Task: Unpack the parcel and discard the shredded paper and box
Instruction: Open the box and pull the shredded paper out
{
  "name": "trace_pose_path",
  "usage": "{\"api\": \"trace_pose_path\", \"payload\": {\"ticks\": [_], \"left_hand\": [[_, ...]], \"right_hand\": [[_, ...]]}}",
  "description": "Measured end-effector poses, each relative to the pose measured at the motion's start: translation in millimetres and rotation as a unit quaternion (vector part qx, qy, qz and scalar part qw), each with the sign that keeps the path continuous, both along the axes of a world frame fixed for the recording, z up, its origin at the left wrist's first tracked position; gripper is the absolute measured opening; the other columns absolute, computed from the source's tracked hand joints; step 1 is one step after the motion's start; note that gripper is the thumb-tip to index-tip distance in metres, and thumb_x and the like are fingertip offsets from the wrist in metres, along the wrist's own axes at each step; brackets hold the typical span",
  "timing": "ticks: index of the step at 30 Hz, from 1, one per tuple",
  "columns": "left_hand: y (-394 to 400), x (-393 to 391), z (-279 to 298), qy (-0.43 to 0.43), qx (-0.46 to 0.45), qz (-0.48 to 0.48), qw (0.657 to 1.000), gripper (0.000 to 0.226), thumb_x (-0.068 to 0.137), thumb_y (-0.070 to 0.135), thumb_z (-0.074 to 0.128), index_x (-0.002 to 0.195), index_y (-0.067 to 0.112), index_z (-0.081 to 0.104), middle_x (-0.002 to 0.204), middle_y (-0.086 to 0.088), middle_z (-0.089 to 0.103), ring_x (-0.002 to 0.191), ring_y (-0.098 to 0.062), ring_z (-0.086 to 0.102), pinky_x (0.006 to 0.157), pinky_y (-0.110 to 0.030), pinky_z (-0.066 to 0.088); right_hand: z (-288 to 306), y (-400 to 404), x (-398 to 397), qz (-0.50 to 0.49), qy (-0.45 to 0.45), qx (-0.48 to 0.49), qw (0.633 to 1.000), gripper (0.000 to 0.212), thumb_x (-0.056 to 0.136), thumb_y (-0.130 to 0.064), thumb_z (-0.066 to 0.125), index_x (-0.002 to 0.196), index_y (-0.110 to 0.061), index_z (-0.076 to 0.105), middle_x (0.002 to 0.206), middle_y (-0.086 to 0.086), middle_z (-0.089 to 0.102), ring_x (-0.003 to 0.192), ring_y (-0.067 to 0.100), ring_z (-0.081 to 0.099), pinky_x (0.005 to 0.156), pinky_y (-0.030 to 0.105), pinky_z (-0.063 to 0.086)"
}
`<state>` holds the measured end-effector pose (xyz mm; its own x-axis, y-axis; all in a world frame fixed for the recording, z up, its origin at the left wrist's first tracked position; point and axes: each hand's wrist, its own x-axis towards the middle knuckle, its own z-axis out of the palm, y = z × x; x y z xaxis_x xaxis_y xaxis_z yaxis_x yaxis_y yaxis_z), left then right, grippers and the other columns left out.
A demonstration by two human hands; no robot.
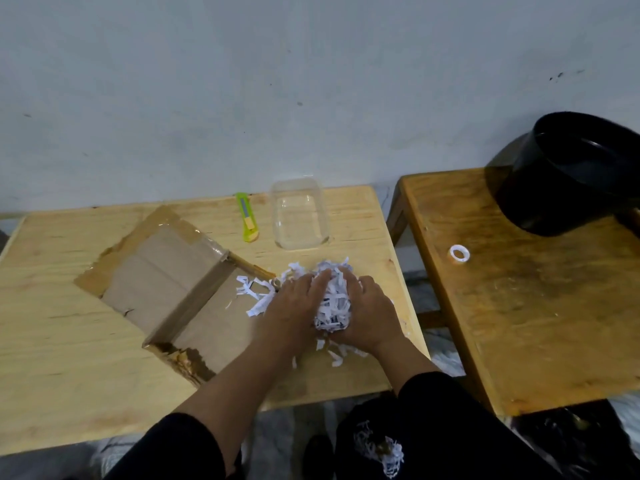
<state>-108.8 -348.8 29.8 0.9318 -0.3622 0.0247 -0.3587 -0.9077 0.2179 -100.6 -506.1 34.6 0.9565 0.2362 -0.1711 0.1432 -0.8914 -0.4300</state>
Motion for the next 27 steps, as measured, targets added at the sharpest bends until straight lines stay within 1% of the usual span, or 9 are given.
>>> {"api": "trace_pose_path", "payload": {"ticks": [4,8,13,17,20,22,24,26,27], "left_hand": [[2.2,2.8,-10.3,-0.035,0.073,0.016,0.997,0.088,0.050,0.036,0.084,0.124,0.006,0.048,0.087,-0.011,0.066,0.073,-0.026,0.065,0.072,-0.036,0.054],[15.7,3.6,-17.7,-0.045,0.121,0.046,0.991,0.085,0.048,0.031,0.085,0.117,0.004,0.045,0.065,-0.011,0.061,0.054,-0.026,0.059,0.059,-0.032,0.053],[28.4,6.1,-25.4,-0.064,0.164,0.068,0.982,0.082,0.048,0.026,0.082,0.116,0.003,0.043,0.058,-0.011,0.059,0.044,-0.025,0.055,0.049,-0.027,0.047],[25.0,8.0,-35.6,-0.058,0.174,0.079,0.980,0.074,0.058,0.025,0.074,0.119,0.003,0.041,0.065,-0.013,0.061,0.047,-0.024,0.056,0.050,-0.028,0.048],[25.3,9.8,-42.7,-0.052,0.166,0.083,0.981,0.051,0.076,0.019,0.044,0.123,0.002,0.037,0.080,-0.017,0.066,0.053,-0.025,0.059,0.054,-0.031,0.051],[22.0,10.2,-41.5,-0.007,0.148,0.087,0.985,0.051,0.078,0.013,0.028,0.127,0.002,0.034,0.093,-0.021,0.067,0.061,-0.030,0.062,0.058,-0.034,0.052],[21.5,11.0,-38.2,0.030,0.112,0.099,0.988,0.056,0.085,0.015,0.029,0.138,0.003,0.021,0.117,-0.026,0.057,0.089,-0.037,0.061,0.078,-0.042,0.051],[22.1,9.7,-38.9,0.088,0.067,0.117,0.987,0.076,0.089,0.033,0.047,0.145,0.008,0.003,0.142,-0.024,0.032,0.124,-0.038,0.040,0.105,-0.044,0.033],[21.9,9.1,-36.3,0.100,0.046,0.116,0.987,0.089,0.085,0.041,0.054,0.146,0.010,-0.003,0.147,-0.022,0.023,0.132,-0.037,0.029,0.111,-0.044,0.024]], "right_hand": [[-8.2,5.1,5.8,0.013,0.004,-0.014,1.000,0.107,0.061,-0.063,0.071,0.146,-0.023,0.019,0.127,0.013,0.046,0.112,0.029,0.048,0.090,0.039,0.045],[-13.0,18.8,11.9,0.059,-0.008,-0.049,0.997,0.110,0.060,-0.063,0.072,0.147,-0.024,0.017,0.125,0.015,0.046,0.109,0.032,0.048,0.086,0.041,0.046],[-19.6,36.3,17.2,0.078,-0.016,-0.056,0.995,0.107,0.060,-0.056,0.074,0.146,-0.022,0.021,0.123,0.018,0.048,0.107,0.036,0.049,0.084,0.045,0.046],[-19.5,35.3,25.0,0.082,-0.011,-0.065,0.994,0.106,0.061,-0.055,0.073,0.147,-0.024,0.019,0.129,0.016,0.043,0.111,0.035,0.046,0.087,0.043,0.043],[-20.5,35.6,28.9,0.087,0.007,-0.065,0.994,0.107,0.062,-0.055,0.072,0.148,-0.026,0.014,0.135,0.014,0.038,0.117,0.033,0.041,0.091,0.044,0.041],[-21.2,35.1,31.1,0.088,0.022,-0.058,0.994,0.108,0.062,-0.055,0.072,0.148,-0.027,0.011,0.138,0.012,0.035,0.121,0.033,0.039,0.095,0.044,0.040],[-19.8,33.9,32.5,0.085,0.033,-0.049,0.995,0.109,0.063,-0.054,0.073,0.148,-0.027,0.010,0.141,0.012,0.032,0.124,0.032,0.037,0.099,0.045,0.039],[-16.7,33.3,32.3,0.078,0.047,-0.052,0.995,0.109,0.065,-0.051,0.074,0.147,-0.029,0.007,0.144,0.010,0.027,0.129,0.031,0.033,0.101,0.045,0.036],[-14.8,33.4,31.9,0.073,0.054,-0.055,0.994,0.108,0.065,-0.051,0.073,0.147,-0.030,0.006,0.145,0.008,0.025,0.130,0.030,0.032,0.101,0.045,0.035]]}}
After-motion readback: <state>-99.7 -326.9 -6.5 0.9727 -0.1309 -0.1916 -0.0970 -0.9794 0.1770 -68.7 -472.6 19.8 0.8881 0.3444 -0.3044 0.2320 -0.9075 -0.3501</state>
